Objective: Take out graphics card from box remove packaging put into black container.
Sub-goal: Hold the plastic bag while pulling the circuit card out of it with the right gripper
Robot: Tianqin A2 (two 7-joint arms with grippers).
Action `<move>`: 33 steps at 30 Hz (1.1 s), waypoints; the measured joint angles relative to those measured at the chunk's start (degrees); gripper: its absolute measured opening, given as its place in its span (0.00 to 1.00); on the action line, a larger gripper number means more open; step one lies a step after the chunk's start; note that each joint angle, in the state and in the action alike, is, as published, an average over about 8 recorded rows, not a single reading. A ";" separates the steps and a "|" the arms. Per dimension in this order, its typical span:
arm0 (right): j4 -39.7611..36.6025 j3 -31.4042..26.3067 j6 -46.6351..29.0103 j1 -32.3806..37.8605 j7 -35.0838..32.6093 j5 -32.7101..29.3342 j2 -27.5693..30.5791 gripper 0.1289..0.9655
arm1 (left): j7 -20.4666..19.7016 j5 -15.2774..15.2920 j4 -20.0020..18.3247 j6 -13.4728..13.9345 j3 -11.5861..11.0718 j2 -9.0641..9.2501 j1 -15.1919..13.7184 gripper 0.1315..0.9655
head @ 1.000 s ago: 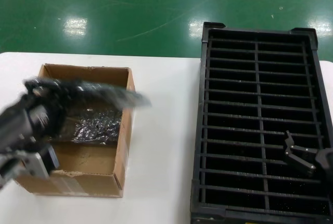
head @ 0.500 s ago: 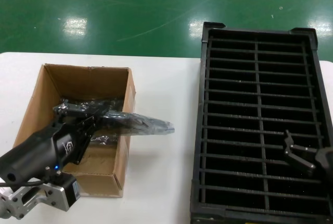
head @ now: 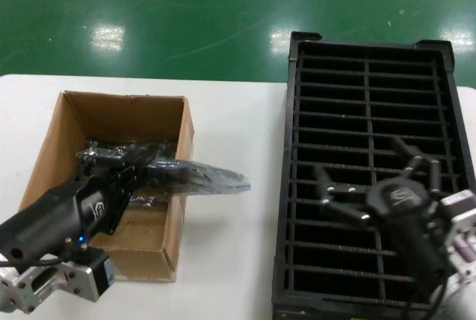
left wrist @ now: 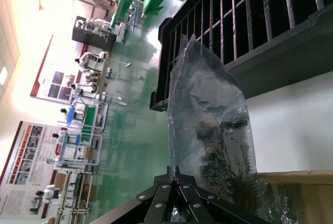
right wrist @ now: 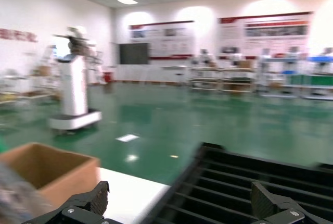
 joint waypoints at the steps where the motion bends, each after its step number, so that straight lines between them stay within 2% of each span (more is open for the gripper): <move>1: -0.13 -1.03 -0.61 0.61 0.39 -0.20 0.21 0.97 | 0.00 0.00 0.00 0.00 0.00 0.00 0.00 0.01; 6: -1.38 -4.75 -3.05 3.22 1.60 -1.18 1.24 0.94 | 0.00 0.00 0.00 0.00 0.00 0.00 0.00 0.01; 14: -3.13 -7.07 -6.11 5.35 1.71 -1.92 3.41 0.80 | -0.01 0.00 0.00 0.00 0.00 0.00 0.00 0.01; 18: -3.51 -7.59 -8.39 5.55 0.65 -1.59 4.38 0.80 | -0.01 0.00 0.00 0.00 0.00 0.00 0.00 0.01; 26: -4.24 -8.46 -11.66 5.97 -2.22 -0.84 4.35 0.59 | -0.01 0.00 0.00 0.00 0.00 0.00 0.00 0.01; 27: -4.41 -8.60 -11.83 6.11 -2.47 -0.85 4.22 0.59 | -0.01 0.00 0.00 0.00 0.00 0.00 0.00 0.01; 33: -5.61 -9.43 -12.27 7.33 -3.21 -1.26 3.57 0.40 | -0.01 0.00 0.00 0.00 0.00 0.00 0.00 0.01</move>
